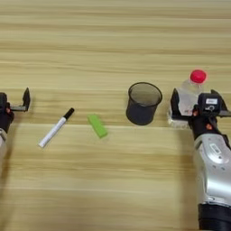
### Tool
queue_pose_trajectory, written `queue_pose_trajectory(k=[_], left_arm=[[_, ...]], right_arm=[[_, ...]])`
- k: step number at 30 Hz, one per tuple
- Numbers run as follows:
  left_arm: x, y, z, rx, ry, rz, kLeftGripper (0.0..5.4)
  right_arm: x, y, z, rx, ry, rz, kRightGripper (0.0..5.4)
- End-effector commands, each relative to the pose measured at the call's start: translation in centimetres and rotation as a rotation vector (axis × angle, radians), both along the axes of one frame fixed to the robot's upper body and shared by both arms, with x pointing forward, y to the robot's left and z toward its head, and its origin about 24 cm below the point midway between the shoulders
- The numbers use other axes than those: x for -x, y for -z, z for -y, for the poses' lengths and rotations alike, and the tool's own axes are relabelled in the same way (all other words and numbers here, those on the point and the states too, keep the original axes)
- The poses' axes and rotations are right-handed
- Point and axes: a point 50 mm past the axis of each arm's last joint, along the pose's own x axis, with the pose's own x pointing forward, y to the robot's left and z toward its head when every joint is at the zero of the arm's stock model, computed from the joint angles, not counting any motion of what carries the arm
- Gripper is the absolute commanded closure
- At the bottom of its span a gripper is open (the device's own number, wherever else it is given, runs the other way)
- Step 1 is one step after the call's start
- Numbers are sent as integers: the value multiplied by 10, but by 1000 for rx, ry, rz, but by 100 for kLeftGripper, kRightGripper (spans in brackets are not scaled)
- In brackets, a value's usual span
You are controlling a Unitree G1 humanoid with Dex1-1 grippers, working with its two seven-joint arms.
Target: Move the objects on the table
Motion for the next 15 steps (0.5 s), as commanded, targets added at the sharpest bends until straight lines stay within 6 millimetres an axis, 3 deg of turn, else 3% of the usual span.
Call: queue_pose_trajectory(k=[1, 7, 15], left_arm=[[-3, -4, 1, -10, -1, 13, 0], [-4, -4, 1, -11, -3, 14, 0], [-4, -4, 0, -8, -8, 14, 0]], right_arm=[[19, 3, 0, 9, 1, -39, 3], [43, 6, 13, 54, 48, -126, 3], [53, 31, 20, 10, 68, -305, 3]])
